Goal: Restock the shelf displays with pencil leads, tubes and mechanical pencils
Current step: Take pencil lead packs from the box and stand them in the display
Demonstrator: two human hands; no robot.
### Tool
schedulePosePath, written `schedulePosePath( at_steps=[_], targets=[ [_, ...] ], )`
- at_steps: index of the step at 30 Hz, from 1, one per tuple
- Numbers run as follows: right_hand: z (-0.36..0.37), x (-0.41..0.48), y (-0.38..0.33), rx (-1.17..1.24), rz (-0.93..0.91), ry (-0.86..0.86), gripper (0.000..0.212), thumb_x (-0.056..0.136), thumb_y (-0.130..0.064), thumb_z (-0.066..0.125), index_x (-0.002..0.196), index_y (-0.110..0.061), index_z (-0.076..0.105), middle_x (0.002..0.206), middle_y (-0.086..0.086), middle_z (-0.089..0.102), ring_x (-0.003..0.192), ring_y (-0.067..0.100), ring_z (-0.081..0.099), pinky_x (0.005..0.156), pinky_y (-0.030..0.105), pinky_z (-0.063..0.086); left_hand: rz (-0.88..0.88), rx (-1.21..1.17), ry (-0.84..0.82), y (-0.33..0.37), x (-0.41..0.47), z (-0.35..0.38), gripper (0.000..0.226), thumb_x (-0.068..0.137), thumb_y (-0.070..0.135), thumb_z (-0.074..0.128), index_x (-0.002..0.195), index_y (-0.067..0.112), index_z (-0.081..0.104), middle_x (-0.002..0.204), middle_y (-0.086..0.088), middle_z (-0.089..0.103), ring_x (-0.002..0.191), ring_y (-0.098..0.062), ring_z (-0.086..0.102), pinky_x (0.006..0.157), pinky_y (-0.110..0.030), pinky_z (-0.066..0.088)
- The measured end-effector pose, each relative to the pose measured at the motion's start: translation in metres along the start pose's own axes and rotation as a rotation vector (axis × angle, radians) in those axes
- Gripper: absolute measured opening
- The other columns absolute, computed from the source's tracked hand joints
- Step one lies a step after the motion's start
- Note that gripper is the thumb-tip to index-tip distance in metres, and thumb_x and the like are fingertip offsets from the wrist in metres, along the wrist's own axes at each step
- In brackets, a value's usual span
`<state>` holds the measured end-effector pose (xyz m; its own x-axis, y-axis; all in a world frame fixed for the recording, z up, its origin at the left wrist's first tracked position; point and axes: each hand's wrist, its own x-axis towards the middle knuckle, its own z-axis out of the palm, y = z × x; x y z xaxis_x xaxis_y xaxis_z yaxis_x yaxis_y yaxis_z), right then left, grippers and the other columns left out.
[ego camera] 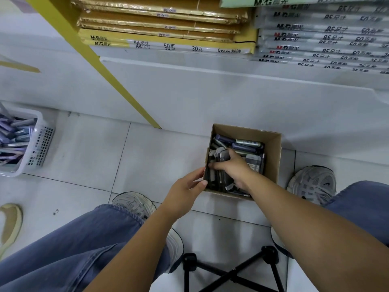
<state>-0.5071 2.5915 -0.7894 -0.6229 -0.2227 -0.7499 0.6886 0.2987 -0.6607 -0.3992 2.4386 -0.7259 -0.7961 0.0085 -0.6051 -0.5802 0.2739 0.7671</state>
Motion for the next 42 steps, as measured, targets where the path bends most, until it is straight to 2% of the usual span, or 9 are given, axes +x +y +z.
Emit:
schedulePosePath(
  at_steps=[8, 14, 18, 21, 23, 27, 31, 37, 42],
  targets=[
    [-0.005, -0.010, -0.004, 0.131, 0.031, -0.057, 0.034, 0.074, -0.006, 0.080, 0.099, -0.017, 0.060, 0.099, 0.006, 0.072, 0.097, 0.024, 0.069, 0.089, 0.041, 0.054, -0.040, -0.013, -0.005, -0.001, 0.001, 0.001, 0.043, 0.102, 0.023, 0.055, 0.141, 0.039, 0.051, 0.136, 0.018, 0.060, 0.108, 0.015, 0.059, 0.082, -0.006, 0.048],
    [-0.027, -0.070, -0.062, 0.160, -0.167, -0.107, 0.042, 0.074, -0.011, 0.081, 0.112, -0.012, 0.062, 0.107, 0.011, 0.072, 0.103, 0.026, 0.068, 0.096, 0.048, 0.051, 0.096, 0.113, 0.093, 0.051, -0.010, -0.003, 0.077, 0.083, 0.038, 0.078, 0.148, 0.034, 0.036, 0.136, 0.010, 0.044, 0.120, -0.003, 0.048, 0.102, -0.025, 0.043],
    [-0.026, -0.130, -0.129, 0.145, -0.404, -0.134, 0.032, 0.075, -0.011, 0.080, 0.104, -0.013, 0.065, 0.103, 0.015, 0.072, 0.101, 0.033, 0.068, 0.092, 0.050, 0.053, 0.193, -0.129, -0.146, 0.120, -0.029, -0.017, 0.062, 0.083, 0.040, 0.078, 0.135, 0.044, 0.043, 0.129, 0.025, 0.056, 0.113, 0.016, 0.055, 0.093, -0.010, 0.048],
    [-0.017, -0.188, -0.174, 0.116, -0.607, -0.055, 0.027, 0.074, -0.017, 0.081, 0.094, -0.025, 0.064, 0.096, 0.005, 0.074, 0.092, 0.022, 0.071, 0.074, 0.035, 0.058, 0.280, -0.287, -0.263, 0.165, -0.059, -0.032, 0.059, 0.086, 0.033, 0.073, 0.139, 0.024, 0.049, 0.134, 0.000, 0.064, 0.121, -0.015, 0.063, 0.098, -0.041, 0.055],
    [-0.014, -0.205, -0.192, 0.018, -0.694, 0.028, 0.026, 0.074, -0.025, 0.081, 0.091, -0.029, 0.062, 0.088, -0.006, 0.074, 0.082, 0.014, 0.071, 0.062, 0.028, 0.056, 0.309, -0.337, -0.306, 0.184, -0.068, -0.036, 0.042, 0.091, 0.029, 0.069, 0.130, 0.017, 0.058, 0.127, -0.012, 0.068, 0.116, -0.025, 0.067, 0.092, -0.042, 0.058],
    [-0.010, -0.265, -0.249, -0.115, -0.845, 0.095, 0.041, 0.066, -0.048, 0.080, 0.097, -0.029, 0.061, 0.092, -0.003, 0.073, 0.083, 0.020, 0.072, 0.073, 0.051, 0.059, 0.460, -0.322, -0.288, 0.239, -0.106, -0.068, 0.031, 0.092, 0.029, 0.068, 0.121, 0.017, 0.066, 0.121, -0.013, 0.071, 0.115, -0.027, 0.067, 0.090, -0.042, 0.059],
    [-0.005, -0.305, -0.297, -0.147, -0.934, 0.017, 0.041, 0.061, -0.057, 0.079, 0.092, -0.035, 0.064, 0.093, -0.007, 0.074, 0.084, 0.014, 0.072, 0.077, 0.045, 0.058, 0.529, -0.394, -0.322, 0.291, -0.143, -0.099, 0.034, 0.089, 0.016, 0.070, 0.121, 0.008, 0.067, 0.124, -0.017, 0.069, 0.117, -0.030, 0.065, 0.092, -0.045, 0.058],
    [0.008, -0.330, -0.339, -0.224, -1.040, -0.035, 0.052, 0.062, -0.056, 0.077, 0.103, -0.027, 0.063, 0.100, -0.005, 0.074, 0.093, 0.016, 0.071, 0.089, 0.050, 0.054, 0.681, -0.302, -0.118, 0.327, -0.165, -0.113, 0.030, 0.097, 0.024, 0.064, 0.126, 0.016, 0.060, 0.119, -0.008, 0.073, 0.111, -0.022, 0.069, 0.081, -0.039, 0.061],
    [0.005, -0.321, -0.354, -0.211, -1.081, -0.166, 0.040, 0.076, -0.064, 0.060, 0.105, -0.038, 0.065, 0.100, -0.002, 0.074, 0.086, 0.017, 0.070, 0.066, 0.037, 0.057, 0.777, -0.392, 0.011, 0.332, -0.165, -0.128, 0.026, 0.099, 0.027, 0.061, 0.123, 0.017, 0.061, 0.110, -0.010, 0.076, 0.101, -0.027, 0.073, 0.071, -0.034, 0.062]
  ],
)
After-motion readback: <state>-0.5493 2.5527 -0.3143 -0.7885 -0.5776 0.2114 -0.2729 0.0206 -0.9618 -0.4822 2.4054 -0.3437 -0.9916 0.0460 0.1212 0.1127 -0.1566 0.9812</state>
